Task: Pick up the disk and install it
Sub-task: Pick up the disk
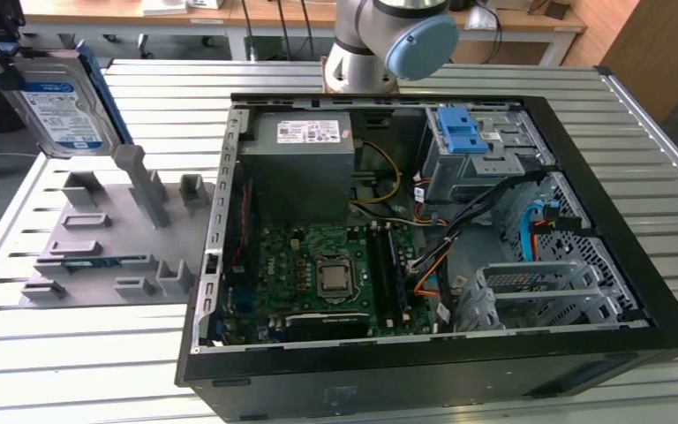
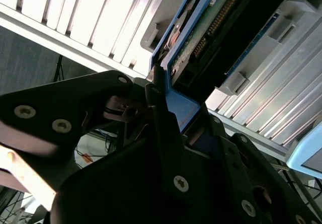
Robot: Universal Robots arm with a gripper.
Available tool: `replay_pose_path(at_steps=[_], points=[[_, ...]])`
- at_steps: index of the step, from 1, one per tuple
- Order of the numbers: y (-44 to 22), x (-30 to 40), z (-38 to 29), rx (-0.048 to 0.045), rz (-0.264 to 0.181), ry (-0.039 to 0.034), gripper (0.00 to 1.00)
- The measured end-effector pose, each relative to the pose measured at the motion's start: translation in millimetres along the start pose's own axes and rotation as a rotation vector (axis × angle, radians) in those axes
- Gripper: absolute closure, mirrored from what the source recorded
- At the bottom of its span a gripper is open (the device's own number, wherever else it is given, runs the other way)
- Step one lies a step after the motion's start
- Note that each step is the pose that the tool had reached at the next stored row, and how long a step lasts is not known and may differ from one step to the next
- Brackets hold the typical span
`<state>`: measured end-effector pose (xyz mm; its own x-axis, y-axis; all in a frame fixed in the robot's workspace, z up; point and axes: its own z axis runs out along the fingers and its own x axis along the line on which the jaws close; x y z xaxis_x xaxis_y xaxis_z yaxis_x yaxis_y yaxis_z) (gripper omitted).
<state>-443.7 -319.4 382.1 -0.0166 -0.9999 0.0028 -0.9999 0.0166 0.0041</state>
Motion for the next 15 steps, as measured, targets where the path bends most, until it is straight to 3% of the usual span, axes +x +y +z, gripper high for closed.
replay_pose_path(at_steps=[7,15], points=[[0.0,0.0,-7.7,0.0,0.0,0.0,0.64],[0.1,0.0,-11.8,0.0,0.0,0.0,0.64]])
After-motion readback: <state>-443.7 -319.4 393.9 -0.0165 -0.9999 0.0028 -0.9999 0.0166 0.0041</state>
